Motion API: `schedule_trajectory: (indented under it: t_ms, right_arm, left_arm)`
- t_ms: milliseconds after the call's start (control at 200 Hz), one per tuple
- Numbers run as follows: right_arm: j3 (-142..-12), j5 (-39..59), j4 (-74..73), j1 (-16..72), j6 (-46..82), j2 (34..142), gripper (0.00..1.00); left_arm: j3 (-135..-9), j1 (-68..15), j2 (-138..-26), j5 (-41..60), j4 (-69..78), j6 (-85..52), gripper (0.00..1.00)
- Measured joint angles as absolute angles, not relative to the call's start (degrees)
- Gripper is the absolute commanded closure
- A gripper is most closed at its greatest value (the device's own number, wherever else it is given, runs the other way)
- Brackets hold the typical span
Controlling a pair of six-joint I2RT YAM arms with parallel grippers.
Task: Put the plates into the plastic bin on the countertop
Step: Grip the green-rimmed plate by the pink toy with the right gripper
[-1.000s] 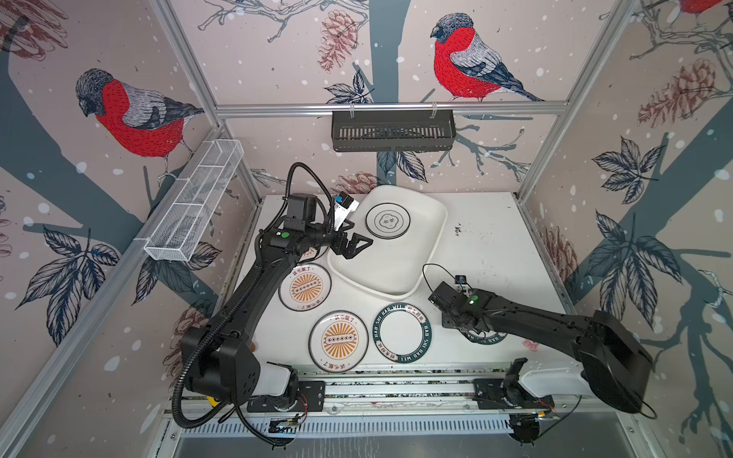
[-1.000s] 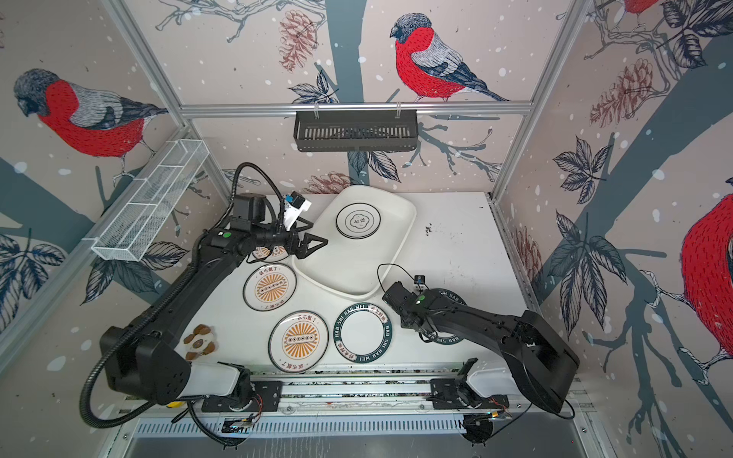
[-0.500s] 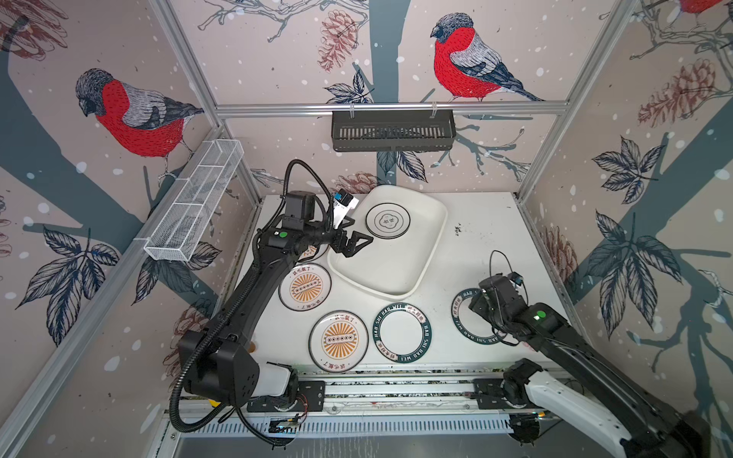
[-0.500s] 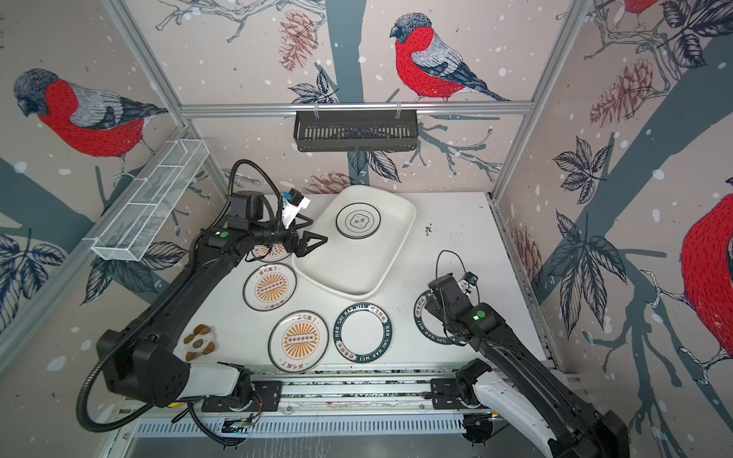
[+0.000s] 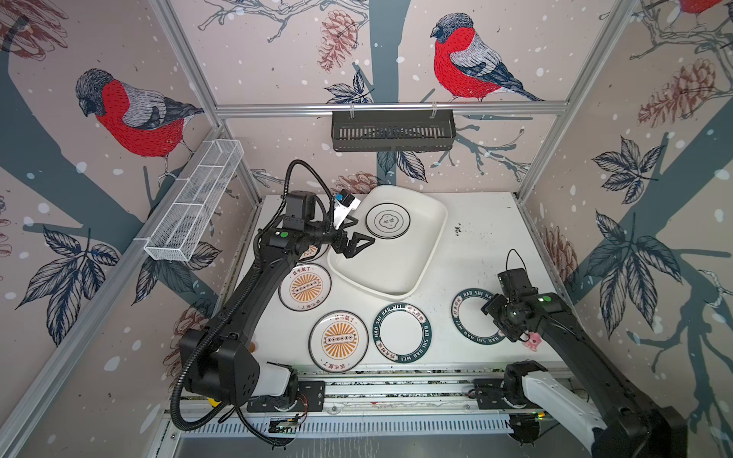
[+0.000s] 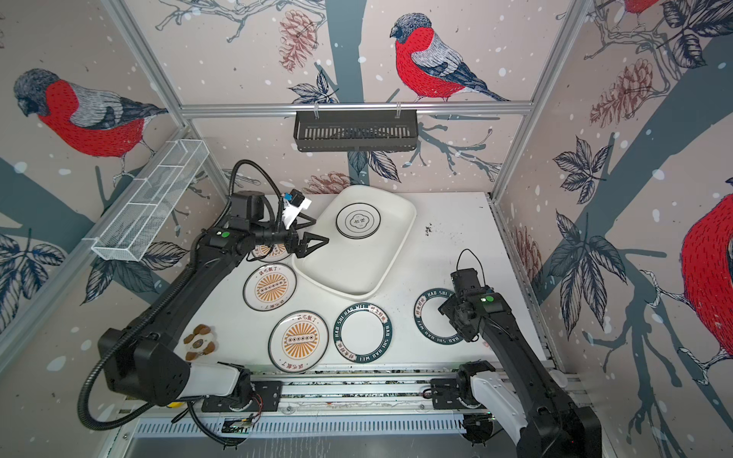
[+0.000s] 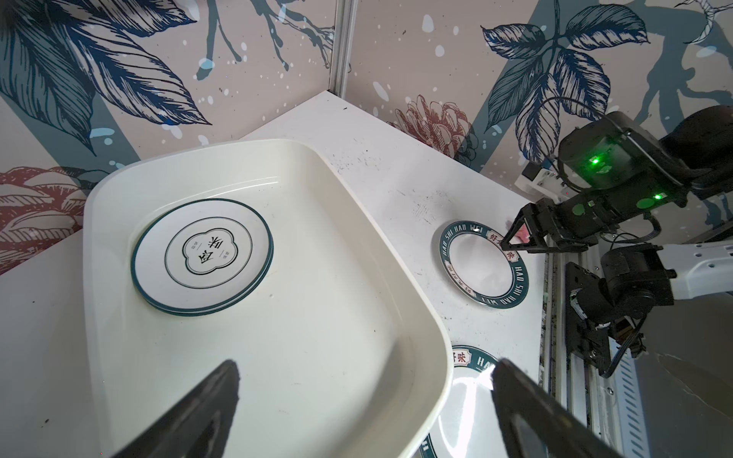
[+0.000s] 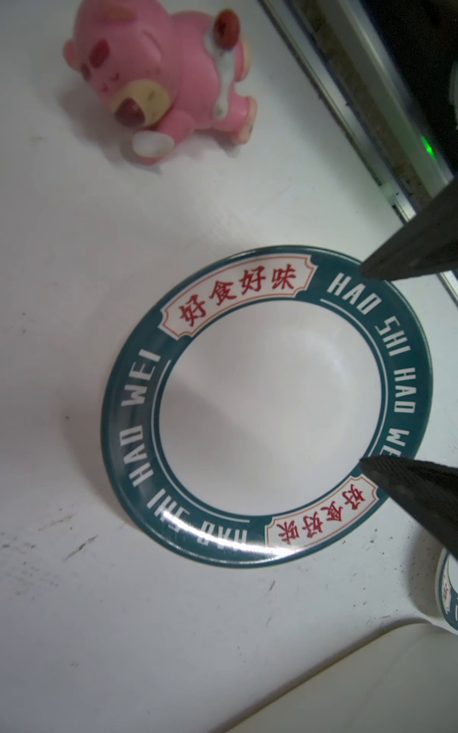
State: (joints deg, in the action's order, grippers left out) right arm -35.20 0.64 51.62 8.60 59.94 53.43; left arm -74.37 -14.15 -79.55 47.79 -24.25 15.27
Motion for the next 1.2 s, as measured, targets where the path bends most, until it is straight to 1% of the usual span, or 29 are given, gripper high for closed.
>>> schedule_trajectory:
  t_ms: [245,610,1201]
  right_arm:
    - [-33.06,4.6,54.19,3.66,56.71,56.86,0.27]
    - [-29.5,8.58,51.7,2.83,55.33,59.92,0.28]
    - [-24.05,14.39,40.1,2.37,58.5,53.84,0.41]
  left_arm:
    - [-74.37,-14.15,-80.82,48.25,-24.14,16.12,0.02]
    - [-74.41,-14.15,-81.87,49.45,-23.73,16.45,0.02]
    - [-73.89,-14.15,-82.08,49.45,-20.78,13.87,0.02]
